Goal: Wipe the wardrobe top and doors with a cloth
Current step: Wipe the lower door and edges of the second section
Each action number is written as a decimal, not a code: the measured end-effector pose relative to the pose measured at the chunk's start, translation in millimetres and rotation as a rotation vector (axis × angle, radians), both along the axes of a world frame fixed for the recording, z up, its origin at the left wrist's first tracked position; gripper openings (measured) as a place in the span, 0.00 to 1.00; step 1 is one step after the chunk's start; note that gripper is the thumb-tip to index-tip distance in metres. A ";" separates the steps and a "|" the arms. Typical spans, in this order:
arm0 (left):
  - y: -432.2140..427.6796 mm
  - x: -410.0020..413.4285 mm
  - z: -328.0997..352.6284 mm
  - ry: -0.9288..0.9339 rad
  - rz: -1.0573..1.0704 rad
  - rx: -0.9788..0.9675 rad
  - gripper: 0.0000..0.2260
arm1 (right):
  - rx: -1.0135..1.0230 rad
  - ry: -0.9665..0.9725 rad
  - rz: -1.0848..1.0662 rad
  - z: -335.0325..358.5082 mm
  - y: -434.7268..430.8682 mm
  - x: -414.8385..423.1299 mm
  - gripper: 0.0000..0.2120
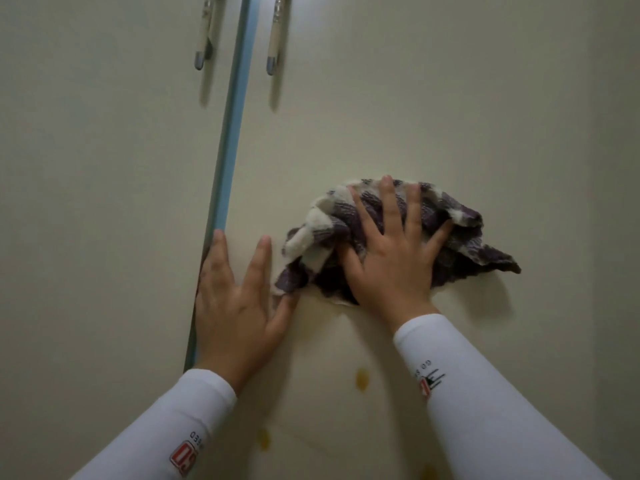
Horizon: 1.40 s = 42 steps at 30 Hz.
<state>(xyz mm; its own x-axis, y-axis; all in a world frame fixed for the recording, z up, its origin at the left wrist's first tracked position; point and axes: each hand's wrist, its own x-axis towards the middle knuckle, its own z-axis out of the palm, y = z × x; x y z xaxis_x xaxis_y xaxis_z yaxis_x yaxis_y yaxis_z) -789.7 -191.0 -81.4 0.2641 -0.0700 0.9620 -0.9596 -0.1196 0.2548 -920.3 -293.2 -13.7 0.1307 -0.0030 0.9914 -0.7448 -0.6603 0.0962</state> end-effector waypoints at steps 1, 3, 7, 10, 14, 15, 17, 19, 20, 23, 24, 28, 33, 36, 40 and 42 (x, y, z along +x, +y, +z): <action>-0.2 -2.2 0.5 0.016 0.016 0.006 0.31 | 0.016 -0.013 -0.005 -2.3 -6.1 -10.3 0.30; -0.6 -6.5 0.5 0.060 0.017 0.011 0.33 | 0.043 -0.044 -0.008 -6.7 -18.0 -31.0 0.30; -0.5 -10.8 -0.3 0.110 -0.031 0.044 0.33 | 0.107 -0.106 -0.011 -11.9 -40.2 -70.7 0.32; 1.9 -9.0 0.2 0.100 -0.032 0.057 0.33 | 0.149 -0.135 -0.027 -13.6 -58.2 -99.4 0.34; 3.7 -10.5 0.0 0.125 -0.037 0.075 0.33 | 0.223 -0.216 -0.038 -19.0 -83.7 -137.1 0.34; 3.5 -11.5 0.1 0.129 -0.038 0.073 0.33 | 0.237 -0.230 -0.035 -23.0 -88.8 -143.7 0.34; 3.5 -13.3 1.2 0.139 -0.037 0.075 0.33 | 0.249 -0.232 -0.023 -32.2 -94.3 -150.9 0.33; 3.9 -13.5 1.9 0.146 -0.029 0.086 0.33 | 0.255 -0.224 -0.013 -39.2 -95.3 -153.4 0.33; 3.9 -13.1 1.9 0.144 -0.024 0.091 0.33 | 0.263 -0.221 -0.011 -42.6 -94.8 -153.8 0.33; 4.7 -11.1 0.6 0.141 -0.021 0.086 0.29 | 0.266 -0.208 -0.022 -58.6 -91.9 -150.5 0.34; 5.0 -10.6 0.6 0.143 -0.035 0.077 0.28 | 0.270 -0.208 -0.027 -65.2 -89.6 -148.1 0.34; 11.2 -9.8 7.3 0.233 -0.243 -0.042 0.24 | 0.328 -0.226 -0.033 -82.1 -71.1 -132.1 0.36; 21.8 -4.1 11.8 0.275 -0.390 -0.112 0.24 | 0.220 -0.105 -0.046 -95.1 -35.4 -78.4 0.33; 29.7 -3.9 13.3 0.329 -0.550 -0.124 0.19 | 0.198 -0.067 -0.030 -93.7 -13.1 -44.4 0.32; 38.8 3.7 8.1 0.347 -0.626 -0.025 0.19 | 0.130 0.065 -0.046 -94.8 14.9 -1.1 0.33; 40.9 6.1 6.5 0.350 -0.680 -0.012 0.19 | 0.103 0.109 -0.035 -94.5 28.5 18.5 0.33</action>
<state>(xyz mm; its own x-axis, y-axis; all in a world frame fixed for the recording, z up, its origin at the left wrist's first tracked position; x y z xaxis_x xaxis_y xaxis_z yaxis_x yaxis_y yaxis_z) -783.6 -150.1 -74.9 0.4561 -0.3156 0.8321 -0.6844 0.4732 0.5546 -901.8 -264.7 -108.3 0.2354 -0.1109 0.9656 -0.7566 -0.6445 0.1104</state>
